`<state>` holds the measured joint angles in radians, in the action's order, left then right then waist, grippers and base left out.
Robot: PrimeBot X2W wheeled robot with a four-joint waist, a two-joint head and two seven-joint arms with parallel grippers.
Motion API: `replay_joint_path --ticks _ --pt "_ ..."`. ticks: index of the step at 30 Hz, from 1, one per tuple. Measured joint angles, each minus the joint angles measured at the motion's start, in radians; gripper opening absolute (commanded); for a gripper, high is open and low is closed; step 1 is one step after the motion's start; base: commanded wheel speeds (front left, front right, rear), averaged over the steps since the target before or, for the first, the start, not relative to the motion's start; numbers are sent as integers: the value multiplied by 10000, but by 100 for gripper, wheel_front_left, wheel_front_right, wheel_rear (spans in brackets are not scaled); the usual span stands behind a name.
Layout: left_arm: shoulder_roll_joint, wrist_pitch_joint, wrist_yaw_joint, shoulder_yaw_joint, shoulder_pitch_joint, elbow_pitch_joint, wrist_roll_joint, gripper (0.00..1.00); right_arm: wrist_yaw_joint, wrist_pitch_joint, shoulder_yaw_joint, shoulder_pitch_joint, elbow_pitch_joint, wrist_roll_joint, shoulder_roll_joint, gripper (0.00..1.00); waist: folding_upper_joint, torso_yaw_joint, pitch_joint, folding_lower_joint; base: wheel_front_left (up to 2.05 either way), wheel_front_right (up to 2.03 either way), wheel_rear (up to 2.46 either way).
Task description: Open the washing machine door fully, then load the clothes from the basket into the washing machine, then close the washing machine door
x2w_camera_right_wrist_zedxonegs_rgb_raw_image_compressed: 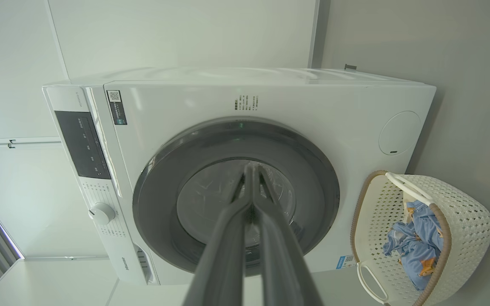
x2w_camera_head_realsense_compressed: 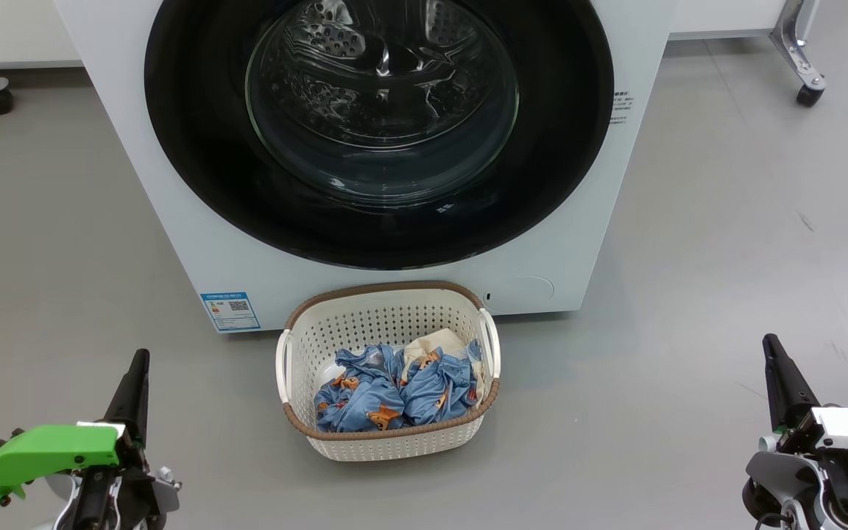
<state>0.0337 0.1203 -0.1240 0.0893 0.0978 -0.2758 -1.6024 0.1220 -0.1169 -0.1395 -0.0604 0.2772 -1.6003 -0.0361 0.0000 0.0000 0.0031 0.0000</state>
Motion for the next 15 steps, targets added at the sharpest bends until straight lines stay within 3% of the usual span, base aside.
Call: replay_joint_path --ticks 15 --pt "0 -29 0 0 0 0 0 0 0 0 2 0 0 0 0 0 0 0 0 0 0 0 0"
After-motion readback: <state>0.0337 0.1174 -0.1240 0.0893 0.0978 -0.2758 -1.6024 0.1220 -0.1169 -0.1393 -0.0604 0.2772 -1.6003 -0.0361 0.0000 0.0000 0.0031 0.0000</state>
